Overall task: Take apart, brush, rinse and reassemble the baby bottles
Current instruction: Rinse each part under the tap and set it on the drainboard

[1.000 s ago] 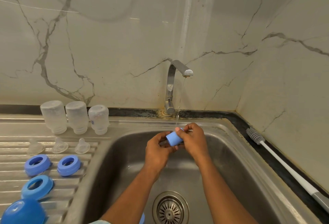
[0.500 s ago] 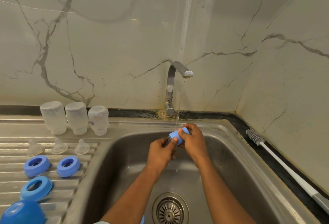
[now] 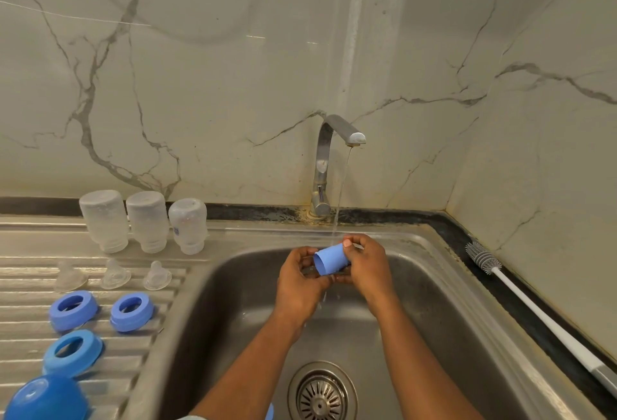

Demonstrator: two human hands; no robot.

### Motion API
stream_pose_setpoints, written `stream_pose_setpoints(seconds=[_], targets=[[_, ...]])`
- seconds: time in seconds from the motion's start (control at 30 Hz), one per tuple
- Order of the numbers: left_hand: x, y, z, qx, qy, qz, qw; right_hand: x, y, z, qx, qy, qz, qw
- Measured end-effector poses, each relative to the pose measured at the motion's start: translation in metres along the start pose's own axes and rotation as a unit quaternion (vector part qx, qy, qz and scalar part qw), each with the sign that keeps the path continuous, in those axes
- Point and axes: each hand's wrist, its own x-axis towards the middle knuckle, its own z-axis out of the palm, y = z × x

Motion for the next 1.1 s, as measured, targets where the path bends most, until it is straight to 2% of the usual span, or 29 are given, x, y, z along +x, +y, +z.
stream_pose_setpoints(seconds=[0.07,0.2,0.33,0.47,0.63,0.9,1.0,1.07,1.1], targets=[[0.001,0.000,0.003,0.008,0.002,0.011,1.000,-0.002,-0.001,0.000,0.012,0.008,0.016,1.000],[-0.001,0.001,0.005,-0.009,0.000,0.029,1.000,-0.009,-0.002,0.004,-0.042,-0.044,0.011,0.998],[-0.002,0.000,0.006,-0.013,-0.030,0.020,0.999,-0.007,-0.004,0.001,-0.070,-0.040,-0.012,0.997],[0.002,-0.004,0.005,0.007,-0.023,0.000,1.000,-0.006,-0.002,0.000,-0.053,-0.036,-0.022,0.998],[0.003,-0.003,-0.003,-0.093,-0.025,-0.063,0.993,-0.006,-0.003,0.002,-0.043,-0.107,-0.040,0.993],[-0.001,0.000,0.006,-0.087,-0.092,-0.115,0.985,-0.006,0.001,0.005,-0.046,-0.053,-0.087,0.994],[-0.002,0.006,0.007,-0.122,-0.039,-0.090,0.988,-0.005,-0.003,0.004,-0.057,0.001,-0.079,0.995],[-0.002,0.007,0.006,-0.124,0.010,-0.061,0.990,-0.001,0.002,0.000,-0.132,0.031,-0.026,0.990],[0.000,0.005,0.004,-0.100,0.029,-0.040,0.994,0.000,0.006,-0.002,-0.182,0.019,0.000,0.983]])
